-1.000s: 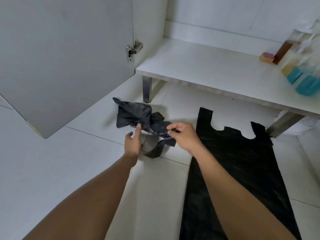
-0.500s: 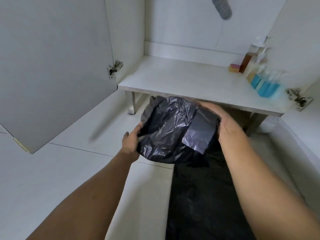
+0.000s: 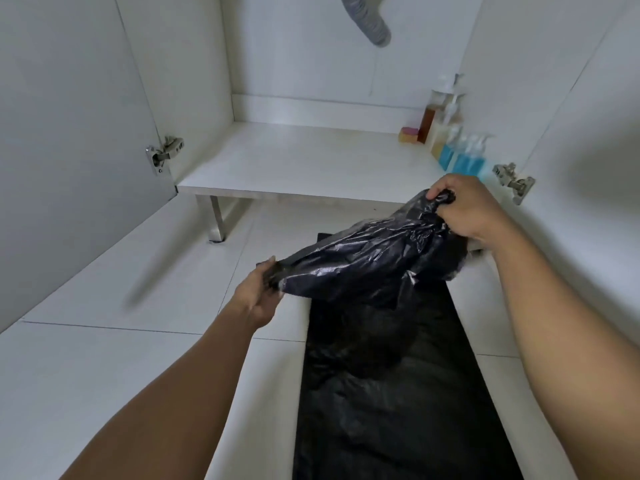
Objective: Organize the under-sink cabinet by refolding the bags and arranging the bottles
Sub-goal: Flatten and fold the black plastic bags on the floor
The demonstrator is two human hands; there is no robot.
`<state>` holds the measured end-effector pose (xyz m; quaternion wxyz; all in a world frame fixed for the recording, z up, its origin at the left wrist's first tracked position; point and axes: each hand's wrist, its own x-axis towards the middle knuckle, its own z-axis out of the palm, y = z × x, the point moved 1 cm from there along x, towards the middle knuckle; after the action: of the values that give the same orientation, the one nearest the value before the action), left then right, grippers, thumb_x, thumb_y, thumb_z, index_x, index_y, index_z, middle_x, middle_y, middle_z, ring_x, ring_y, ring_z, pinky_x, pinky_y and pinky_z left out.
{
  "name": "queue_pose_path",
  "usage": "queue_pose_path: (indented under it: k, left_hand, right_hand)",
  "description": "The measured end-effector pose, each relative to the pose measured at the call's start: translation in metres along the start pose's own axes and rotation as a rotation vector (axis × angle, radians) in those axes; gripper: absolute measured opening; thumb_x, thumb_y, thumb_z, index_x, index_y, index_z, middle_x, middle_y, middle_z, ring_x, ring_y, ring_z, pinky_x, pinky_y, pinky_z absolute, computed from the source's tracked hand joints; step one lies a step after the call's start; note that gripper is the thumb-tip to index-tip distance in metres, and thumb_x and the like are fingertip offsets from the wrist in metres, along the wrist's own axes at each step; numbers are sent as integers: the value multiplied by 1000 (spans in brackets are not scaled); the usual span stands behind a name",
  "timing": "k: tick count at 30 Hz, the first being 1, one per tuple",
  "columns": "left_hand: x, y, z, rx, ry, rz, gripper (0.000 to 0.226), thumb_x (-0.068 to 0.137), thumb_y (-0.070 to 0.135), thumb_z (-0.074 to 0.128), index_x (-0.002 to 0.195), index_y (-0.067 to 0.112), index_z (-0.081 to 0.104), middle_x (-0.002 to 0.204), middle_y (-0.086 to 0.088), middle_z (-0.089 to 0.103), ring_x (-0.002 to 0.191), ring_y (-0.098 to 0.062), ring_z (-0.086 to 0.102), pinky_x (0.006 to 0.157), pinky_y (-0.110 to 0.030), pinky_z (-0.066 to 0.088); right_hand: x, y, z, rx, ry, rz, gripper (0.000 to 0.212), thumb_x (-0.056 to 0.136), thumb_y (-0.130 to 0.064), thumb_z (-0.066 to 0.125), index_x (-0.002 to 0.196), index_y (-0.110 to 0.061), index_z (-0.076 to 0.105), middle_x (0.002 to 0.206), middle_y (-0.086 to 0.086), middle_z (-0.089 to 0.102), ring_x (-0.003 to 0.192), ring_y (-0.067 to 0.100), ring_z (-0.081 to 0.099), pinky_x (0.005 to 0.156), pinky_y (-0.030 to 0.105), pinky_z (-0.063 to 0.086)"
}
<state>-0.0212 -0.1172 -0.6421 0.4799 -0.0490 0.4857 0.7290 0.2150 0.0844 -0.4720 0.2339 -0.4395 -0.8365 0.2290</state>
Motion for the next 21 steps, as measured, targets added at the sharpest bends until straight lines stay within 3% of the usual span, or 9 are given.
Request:
queue_pose_path:
  k: [3, 6, 8, 10, 12, 15, 17, 18, 21]
  left_hand:
    - [-6, -20, 10, 246, -26, -151, 15, 92, 19, 72, 94, 4, 68, 70, -5, 68, 55, -14, 63, 50, -22, 53]
    - [-9, -34, 14, 473, -81, -262, 30, 85, 23, 79, 105, 2, 69, 94, -13, 61, 77, -20, 61, 54, -28, 59]
    - [-10, -39, 17, 637, -96, -274, 28, 90, 20, 73, 110, 1, 67, 117, -17, 63, 93, -27, 64, 72, -39, 63]
    - [-11, -41, 23, 960, -65, -177, 24, 92, 26, 69, 105, 5, 66, 115, -14, 65, 95, -27, 64, 88, -48, 58]
    - [-7, -38, 33, 1170, 63, 68, 43, 79, 39, 77, 109, 11, 67, 120, -8, 63, 106, -27, 61, 97, -44, 51]
    - [-12, -20, 56, 896, -42, 426, 73, 83, 31, 78, 147, 27, 44, 152, 7, 36, 134, -14, 39, 106, -30, 36]
    - [-21, -8, 78, 875, -298, 489, 74, 87, 25, 77, 151, 31, 40, 148, 16, 37, 130, -3, 35, 109, -27, 31]
    - [-26, -4, 89, 902, -383, 485, 65, 86, 24, 78, 145, 28, 50, 142, 14, 50, 124, -3, 47, 111, -28, 35]
    - [-32, 4, 106, 960, -481, 456, 17, 88, 13, 76, 105, 11, 74, 84, -6, 74, 69, -19, 67, 85, -34, 57]
  right_hand:
    - [4, -3, 2, 21, 117, -75, 39, 91, 6, 52, 81, -30, 61, 108, -8, 56, 105, 14, 53, 94, 29, 43]
    - [7, -8, 4, 92, 246, -180, 46, 90, 5, 51, 70, -36, 55, 97, -7, 63, 98, 19, 61, 95, 38, 50]
    - [8, -14, 5, 153, 312, -249, 45, 89, 8, 49, 71, -33, 56, 92, -5, 63, 93, 17, 61, 89, 28, 49]
    - [6, -21, 5, 193, 283, -315, 38, 88, 11, 45, 75, -23, 58, 85, -7, 61, 85, 10, 58, 76, 8, 42]
    - [4, -30, 7, 140, 151, -351, 35, 88, 11, 42, 77, -17, 60, 80, -13, 57, 75, -2, 53, 65, 3, 36]
    - [5, -40, 18, -60, -122, -383, 37, 88, 9, 41, 75, -20, 59, 82, -12, 56, 74, -1, 51, 63, 16, 37]
    - [6, -42, 27, -98, -185, -402, 38, 87, 10, 40, 73, -22, 57, 79, -10, 56, 70, 4, 52, 61, 22, 38]
    - [7, -42, 31, -89, -171, -406, 38, 87, 9, 40, 73, -22, 57, 79, -9, 56, 69, 5, 52, 60, 24, 38]
    - [11, -37, 38, -57, 63, -405, 32, 91, 5, 43, 80, -22, 57, 88, -5, 59, 75, 11, 55, 65, 29, 45]
